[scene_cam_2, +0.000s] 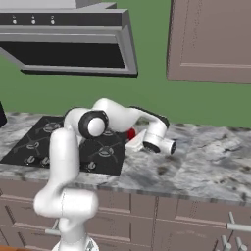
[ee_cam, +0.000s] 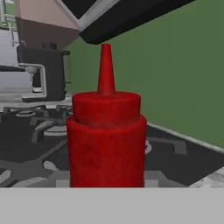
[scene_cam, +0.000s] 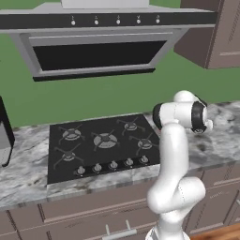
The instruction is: Collect the turmeric, ketchup, and shaker from the cabinet and place them next to the stove.
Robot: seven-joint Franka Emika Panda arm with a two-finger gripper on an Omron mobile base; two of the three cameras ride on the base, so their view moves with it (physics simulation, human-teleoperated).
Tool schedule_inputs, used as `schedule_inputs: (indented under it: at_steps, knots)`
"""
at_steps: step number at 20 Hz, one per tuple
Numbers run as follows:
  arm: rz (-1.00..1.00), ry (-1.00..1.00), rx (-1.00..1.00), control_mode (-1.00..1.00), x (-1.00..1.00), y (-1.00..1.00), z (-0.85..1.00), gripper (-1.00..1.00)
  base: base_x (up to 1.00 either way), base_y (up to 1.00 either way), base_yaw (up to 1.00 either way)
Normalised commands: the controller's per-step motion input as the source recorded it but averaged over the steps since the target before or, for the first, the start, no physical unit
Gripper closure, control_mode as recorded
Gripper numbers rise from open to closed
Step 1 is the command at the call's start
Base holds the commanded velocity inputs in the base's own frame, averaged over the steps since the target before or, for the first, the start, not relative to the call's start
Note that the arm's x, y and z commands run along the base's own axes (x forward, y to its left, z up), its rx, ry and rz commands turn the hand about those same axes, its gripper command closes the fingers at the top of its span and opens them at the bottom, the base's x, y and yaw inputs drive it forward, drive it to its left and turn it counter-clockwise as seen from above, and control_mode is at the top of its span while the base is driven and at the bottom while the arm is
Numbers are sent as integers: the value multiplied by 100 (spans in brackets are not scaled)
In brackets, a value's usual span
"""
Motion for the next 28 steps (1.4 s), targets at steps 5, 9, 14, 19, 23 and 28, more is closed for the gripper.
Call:
schedule_inputs:
  at_steps: [5, 9, 14, 19, 23, 28]
  knots:
    - [14, 0, 9, -100, 30, -23, -20, 100, 0, 0, 0]
    - [6, 0, 2, -100, 6, -6, 0, 100, 0, 0, 0]
    - [0, 0, -3, -100, -7, 9, 0, 100, 0, 0, 0]
    - [-2, -1, -8, -100, -34, 37, 4, -100, 0, 0, 0]
    - [-4, -2, -8, -100, -17, 19, 13, -100, 0, 0, 0]
    - [-2, -1, -3, -100, -4, 2, 22, -100, 0, 0, 0]
